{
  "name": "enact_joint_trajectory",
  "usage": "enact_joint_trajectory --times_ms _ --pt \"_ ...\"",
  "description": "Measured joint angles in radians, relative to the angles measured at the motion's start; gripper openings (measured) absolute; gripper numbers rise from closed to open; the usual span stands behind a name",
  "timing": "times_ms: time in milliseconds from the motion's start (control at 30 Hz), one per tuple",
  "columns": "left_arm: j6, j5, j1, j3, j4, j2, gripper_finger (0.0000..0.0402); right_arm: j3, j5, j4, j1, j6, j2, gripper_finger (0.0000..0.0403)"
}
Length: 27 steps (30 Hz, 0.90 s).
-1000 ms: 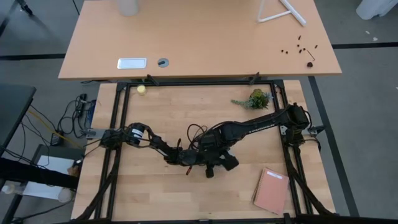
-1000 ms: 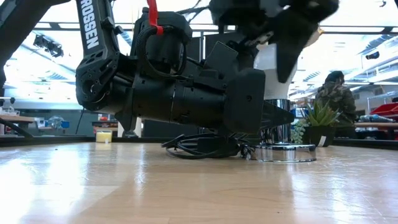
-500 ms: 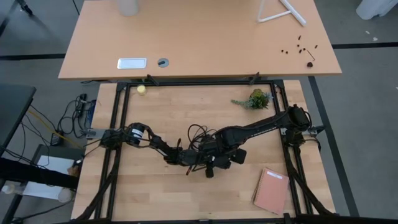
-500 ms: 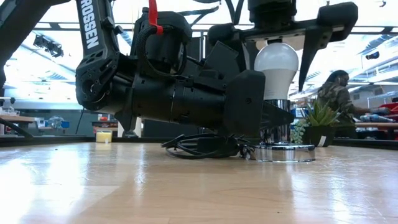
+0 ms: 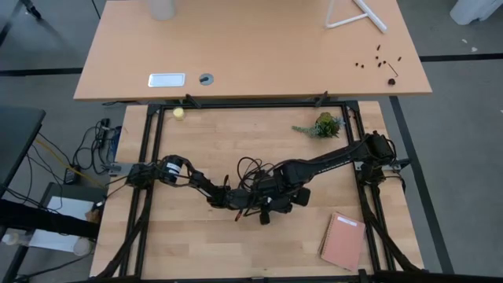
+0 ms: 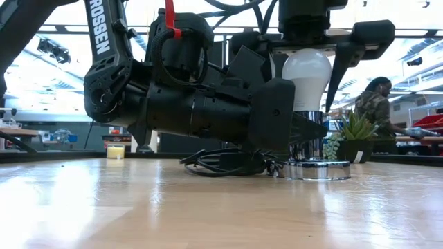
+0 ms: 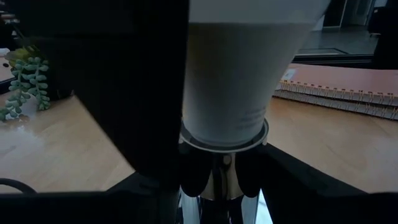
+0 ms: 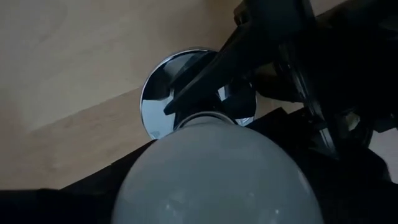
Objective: Screw lightbulb
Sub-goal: Insert the light bulb into the lamp
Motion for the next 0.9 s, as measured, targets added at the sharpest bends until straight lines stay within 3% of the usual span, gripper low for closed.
enact_joint_trajectory --times_ms 367,700,900 --pt "-0.001 0.000 0.000 0.000 0.000 0.000 0.0184 -0.002 -0.061 0.002 -0.017 0.268 0.004 0.0247" --pt "-0.005 -0.003 0.000 -0.001 0.001 0.000 0.0184 -0.003 -0.111 0.010 -0.043 0.769 0.006 0.0271" --pt "-0.003 -0.002 0.000 -0.001 0.001 0.000 0.0184 -0.003 -0.118 0.014 -0.043 1.053 0.007 0.0259"
